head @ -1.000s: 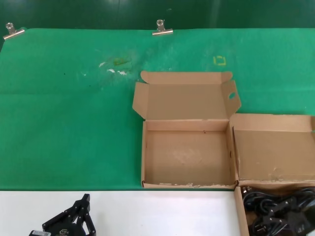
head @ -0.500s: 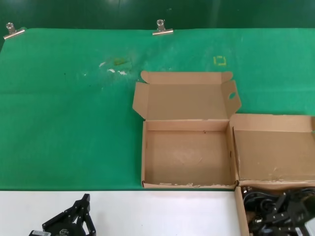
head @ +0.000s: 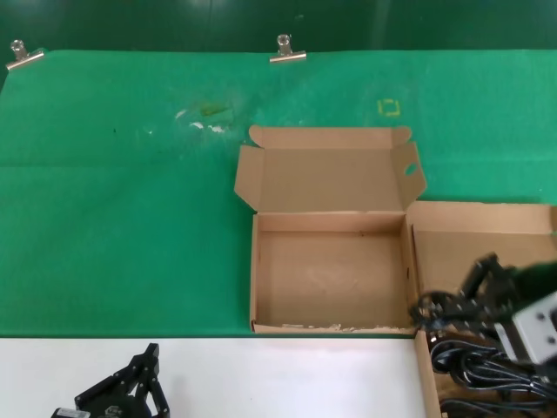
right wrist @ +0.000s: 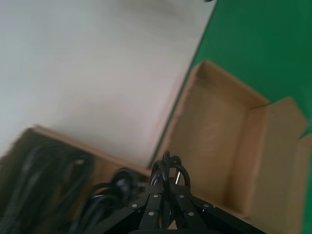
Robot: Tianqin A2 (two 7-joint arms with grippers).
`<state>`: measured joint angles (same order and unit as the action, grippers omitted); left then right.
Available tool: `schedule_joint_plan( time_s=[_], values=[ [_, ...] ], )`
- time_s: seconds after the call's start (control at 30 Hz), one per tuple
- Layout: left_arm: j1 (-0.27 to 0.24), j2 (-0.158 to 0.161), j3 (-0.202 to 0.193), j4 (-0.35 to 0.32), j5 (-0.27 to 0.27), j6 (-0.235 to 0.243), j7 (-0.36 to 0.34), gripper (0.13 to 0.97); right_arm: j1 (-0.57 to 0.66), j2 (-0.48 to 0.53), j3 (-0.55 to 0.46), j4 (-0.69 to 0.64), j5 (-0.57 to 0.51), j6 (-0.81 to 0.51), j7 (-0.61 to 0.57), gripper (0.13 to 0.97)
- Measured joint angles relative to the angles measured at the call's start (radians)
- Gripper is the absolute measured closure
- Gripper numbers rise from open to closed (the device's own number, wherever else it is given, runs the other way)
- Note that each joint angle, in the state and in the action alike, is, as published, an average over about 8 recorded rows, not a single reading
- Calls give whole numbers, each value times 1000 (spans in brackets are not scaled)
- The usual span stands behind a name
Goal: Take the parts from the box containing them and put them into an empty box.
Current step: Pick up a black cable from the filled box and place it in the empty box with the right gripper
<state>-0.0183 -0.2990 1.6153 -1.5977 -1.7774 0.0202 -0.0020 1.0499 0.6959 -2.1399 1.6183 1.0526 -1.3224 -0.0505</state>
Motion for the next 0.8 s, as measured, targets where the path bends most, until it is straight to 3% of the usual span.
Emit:
schedule_joint_plan(
  time_s=[0.37,0.8],
  values=[
    [0,0,0,0,0,0,0,948,156,-197,-71,-139,-70,36,1,944],
    [0,0,0,0,0,0,0,948,206,-409,-133,-420,-97,205,-81,925]
  ],
)
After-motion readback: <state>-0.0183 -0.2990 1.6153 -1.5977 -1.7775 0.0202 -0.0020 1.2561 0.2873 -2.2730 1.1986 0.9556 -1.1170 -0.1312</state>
